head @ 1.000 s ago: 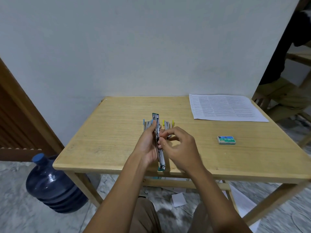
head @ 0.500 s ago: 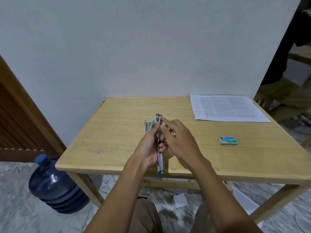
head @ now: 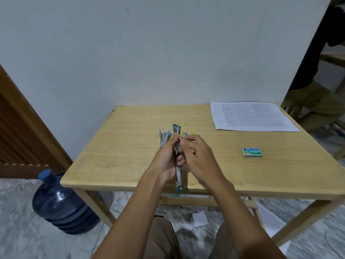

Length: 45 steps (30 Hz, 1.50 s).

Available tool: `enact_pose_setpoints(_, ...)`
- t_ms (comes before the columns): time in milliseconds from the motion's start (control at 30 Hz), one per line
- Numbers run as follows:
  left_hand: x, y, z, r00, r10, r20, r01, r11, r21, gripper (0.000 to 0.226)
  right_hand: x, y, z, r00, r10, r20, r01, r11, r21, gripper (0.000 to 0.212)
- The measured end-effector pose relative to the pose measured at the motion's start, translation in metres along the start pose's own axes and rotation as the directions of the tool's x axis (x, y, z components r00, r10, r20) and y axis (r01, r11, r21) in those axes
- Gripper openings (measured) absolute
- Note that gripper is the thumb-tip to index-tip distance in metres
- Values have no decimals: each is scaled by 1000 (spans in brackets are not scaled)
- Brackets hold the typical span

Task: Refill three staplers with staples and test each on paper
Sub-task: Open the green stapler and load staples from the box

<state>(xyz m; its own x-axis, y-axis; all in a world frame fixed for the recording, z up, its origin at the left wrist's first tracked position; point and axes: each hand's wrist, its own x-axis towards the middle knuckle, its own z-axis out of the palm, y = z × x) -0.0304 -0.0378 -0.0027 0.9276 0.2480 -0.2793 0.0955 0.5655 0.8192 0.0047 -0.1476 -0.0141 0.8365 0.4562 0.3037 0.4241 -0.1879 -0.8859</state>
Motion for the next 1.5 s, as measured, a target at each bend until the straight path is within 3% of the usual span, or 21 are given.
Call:
enact_pose_setpoints(267,4,-1,4,999,-34,-9,35,997,63,37,1,3,3,984,121,-131,-94,976,196,34)
enact_pose_setpoints(500,6,0,5,999,-33,-17,34,996,79,35,-2,8,2,994,14,-112,-3,994,106,29)
enact_pose_setpoints(967,4,-3,5,999,-44,5,43,995,94,33,-4,9,-6,993,5,-117,-2,1000,22,36)
enact_pose_setpoints(1333,5,2,7,999,-30,16,28,992,126,34,-2,10,-6,983,-84,-166,81,996,-26,41)
enact_pose_setpoints(1500,4,2,7,999,-30,15,28,989,142,33,-3,2,-2,990,64,-122,-46,989,143,42)
